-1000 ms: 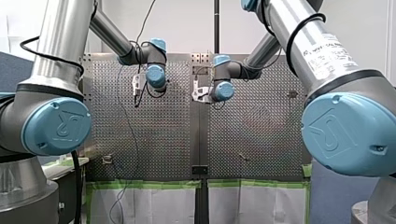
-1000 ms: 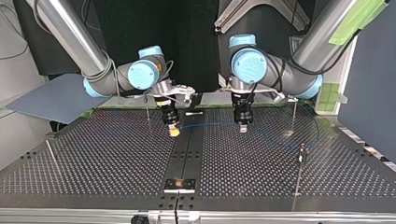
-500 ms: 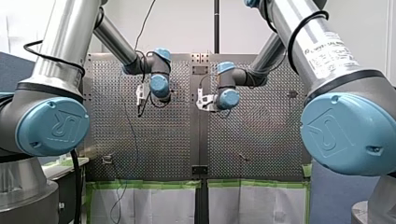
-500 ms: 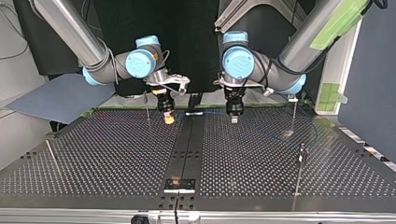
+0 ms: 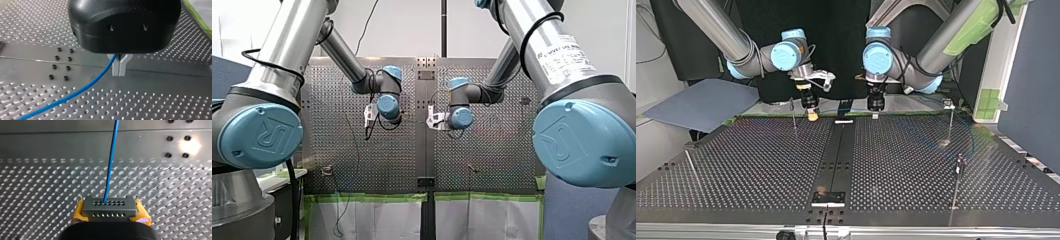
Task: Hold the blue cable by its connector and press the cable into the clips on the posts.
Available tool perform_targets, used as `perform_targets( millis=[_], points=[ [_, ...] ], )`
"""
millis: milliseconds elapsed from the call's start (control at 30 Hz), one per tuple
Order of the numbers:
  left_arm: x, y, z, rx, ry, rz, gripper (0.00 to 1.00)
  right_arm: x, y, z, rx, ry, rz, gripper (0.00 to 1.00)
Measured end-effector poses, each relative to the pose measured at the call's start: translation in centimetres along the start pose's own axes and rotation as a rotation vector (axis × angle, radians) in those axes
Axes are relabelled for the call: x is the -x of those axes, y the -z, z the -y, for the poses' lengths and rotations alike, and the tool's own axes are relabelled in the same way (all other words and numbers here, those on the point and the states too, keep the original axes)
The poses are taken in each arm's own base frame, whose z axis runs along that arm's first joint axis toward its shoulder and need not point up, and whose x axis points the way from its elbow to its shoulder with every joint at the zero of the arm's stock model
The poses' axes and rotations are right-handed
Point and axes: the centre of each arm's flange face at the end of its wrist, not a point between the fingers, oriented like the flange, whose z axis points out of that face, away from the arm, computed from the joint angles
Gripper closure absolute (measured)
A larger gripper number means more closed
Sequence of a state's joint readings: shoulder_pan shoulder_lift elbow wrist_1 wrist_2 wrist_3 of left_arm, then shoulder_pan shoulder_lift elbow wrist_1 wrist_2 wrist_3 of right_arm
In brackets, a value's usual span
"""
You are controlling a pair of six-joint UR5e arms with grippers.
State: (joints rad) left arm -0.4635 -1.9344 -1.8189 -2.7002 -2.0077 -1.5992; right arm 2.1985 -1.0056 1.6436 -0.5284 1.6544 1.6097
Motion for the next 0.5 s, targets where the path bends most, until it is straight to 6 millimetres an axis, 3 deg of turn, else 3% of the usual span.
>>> perform_targets(
  millis=[300,500],
  points=[
    [-0.8,0.3,1.0,-0.021,-0.001,-0.001,1.00,2.8,1.5,-1.6,0.032,-0.025,0.006,1.00],
    [-2.7,0.2,1.8,-0.037,-0.014,-0.025,1.00,4.7,2.8,-2.5,0.054,-0.024,0.005,1.00]
  ],
)
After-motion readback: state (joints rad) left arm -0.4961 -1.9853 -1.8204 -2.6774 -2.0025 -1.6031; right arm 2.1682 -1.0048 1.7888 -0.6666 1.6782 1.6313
